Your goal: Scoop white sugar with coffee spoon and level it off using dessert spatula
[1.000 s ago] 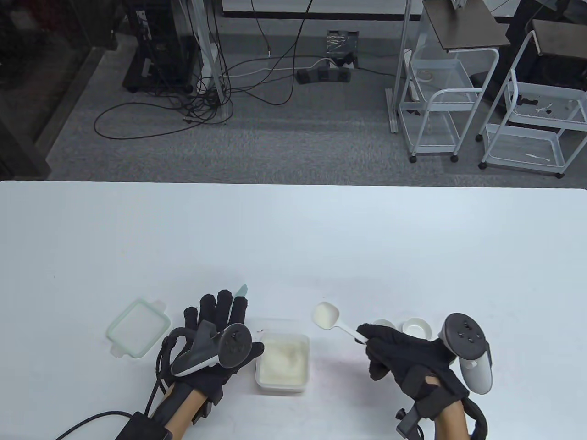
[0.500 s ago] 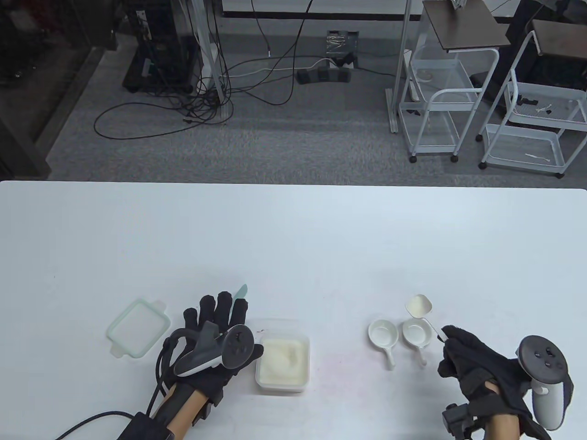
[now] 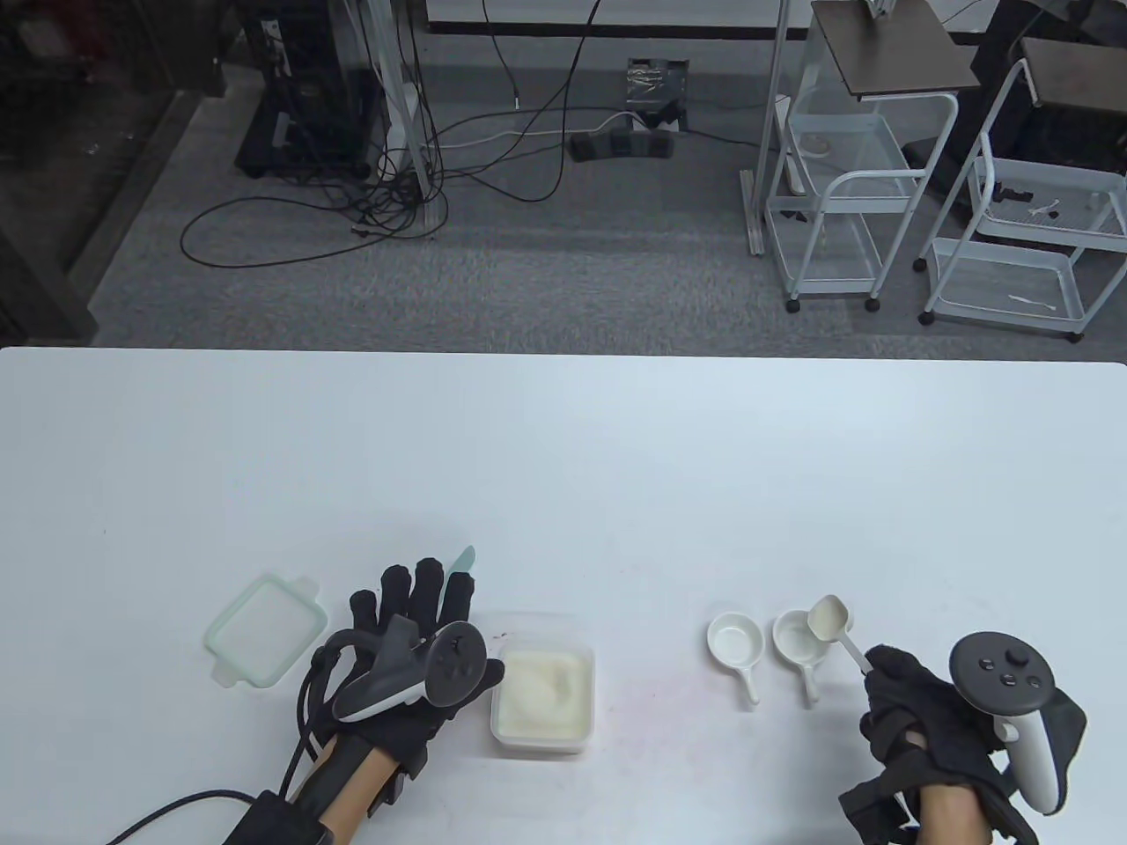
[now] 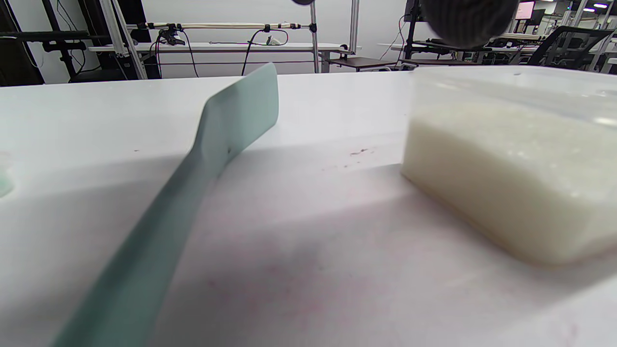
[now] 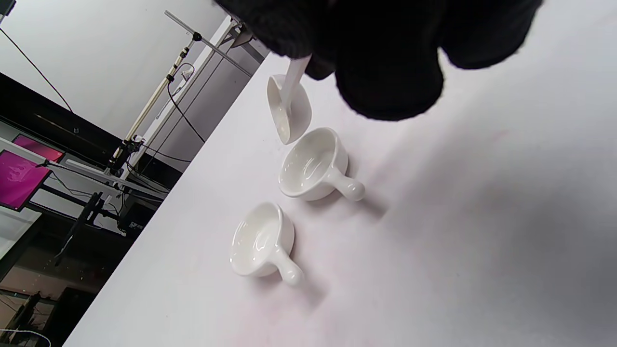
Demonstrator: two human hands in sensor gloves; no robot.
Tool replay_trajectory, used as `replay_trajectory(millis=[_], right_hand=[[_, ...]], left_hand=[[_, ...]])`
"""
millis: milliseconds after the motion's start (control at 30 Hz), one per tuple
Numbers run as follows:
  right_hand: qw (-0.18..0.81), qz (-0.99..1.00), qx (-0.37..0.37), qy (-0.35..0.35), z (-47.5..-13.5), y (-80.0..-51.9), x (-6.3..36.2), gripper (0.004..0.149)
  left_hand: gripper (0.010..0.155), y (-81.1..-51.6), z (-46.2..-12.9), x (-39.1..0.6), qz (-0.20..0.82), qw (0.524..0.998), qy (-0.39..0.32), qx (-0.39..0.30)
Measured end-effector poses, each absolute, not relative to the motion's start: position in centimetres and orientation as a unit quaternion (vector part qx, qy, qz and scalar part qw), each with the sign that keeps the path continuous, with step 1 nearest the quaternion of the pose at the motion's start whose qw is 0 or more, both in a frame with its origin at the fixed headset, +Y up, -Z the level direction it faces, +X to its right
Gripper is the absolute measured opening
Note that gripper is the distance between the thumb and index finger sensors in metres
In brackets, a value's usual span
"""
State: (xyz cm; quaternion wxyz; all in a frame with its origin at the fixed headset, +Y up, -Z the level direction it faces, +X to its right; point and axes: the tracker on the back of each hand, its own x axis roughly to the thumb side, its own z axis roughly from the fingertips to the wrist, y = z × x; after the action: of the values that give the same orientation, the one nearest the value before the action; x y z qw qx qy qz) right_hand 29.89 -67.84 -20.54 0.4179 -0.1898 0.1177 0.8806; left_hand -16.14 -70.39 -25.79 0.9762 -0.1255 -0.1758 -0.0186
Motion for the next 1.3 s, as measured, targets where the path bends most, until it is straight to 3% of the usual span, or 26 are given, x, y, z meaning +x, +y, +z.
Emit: replay_trajectory(millis=[567,1100,1300], right_hand=[[0.351,0.908,-0.178,0.148,-21.0,-67.9,28.7,0.051],[0.262,0.944,-0.171,0.106,-21.1,-66.7,27.8,0.050],[0.276,0.939,-0.177,0.101,-21.0,-66.7,28.0,0.051]], left_hand=[[0.100,-70.4,-25.7,-15.9,-0.022,0.974,-0.178,-0.138],[0.100,-70.5,-25.7,-15.7,-0.024,0.972,-0.180,-0.148],[0.100,-70.5,-25.7,-15.7,-0.023,0.972,-0.182,-0.149]])
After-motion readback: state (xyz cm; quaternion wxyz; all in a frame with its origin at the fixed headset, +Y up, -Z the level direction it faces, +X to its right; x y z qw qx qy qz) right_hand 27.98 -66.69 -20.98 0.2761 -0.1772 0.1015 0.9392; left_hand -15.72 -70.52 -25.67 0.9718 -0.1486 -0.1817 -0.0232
